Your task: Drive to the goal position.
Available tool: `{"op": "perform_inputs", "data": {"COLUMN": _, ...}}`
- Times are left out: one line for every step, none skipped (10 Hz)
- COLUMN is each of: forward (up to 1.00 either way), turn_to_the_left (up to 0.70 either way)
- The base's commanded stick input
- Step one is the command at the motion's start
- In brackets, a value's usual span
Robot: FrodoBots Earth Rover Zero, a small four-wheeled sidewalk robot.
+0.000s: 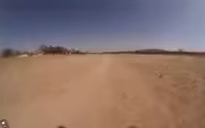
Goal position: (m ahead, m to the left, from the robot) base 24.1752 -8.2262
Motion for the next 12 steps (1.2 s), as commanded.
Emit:
{"op": "perform_inputs", "data": {"forward": 1.0, "turn_to_the_left": 0.0}}
{"op": "perform_inputs", "data": {"forward": 1.0, "turn_to_the_left": 0.0}}
{"op": "perform_inputs", "data": {"forward": 1.0, "turn_to_the_left": 0.0}}
{"op": "perform_inputs", "data": {"forward": 1.0, "turn_to_the_left": 0.0}}
{"op": "perform_inputs", "data": {"forward": 1.0, "turn_to_the_left": 0.0}}
{"op": "perform_inputs", "data": {"forward": 1.0, "turn_to_the_left": 0.0}}
{"op": "perform_inputs", "data": {"forward": 1.0, "turn_to_the_left": 0.0}}
{"op": "perform_inputs", "data": {"forward": 1.0, "turn_to_the_left": 0.0}}
{"op": "perform_inputs", "data": {"forward": 1.0, "turn_to_the_left": 0.0}}
{"op": "perform_inputs", "data": {"forward": 1.0, "turn_to_the_left": 0.0}}
{"op": "perform_inputs", "data": {"forward": 1.0, "turn_to_the_left": -0.09}}
{"op": "perform_inputs", "data": {"forward": 1.0, "turn_to_the_left": -0.17}}
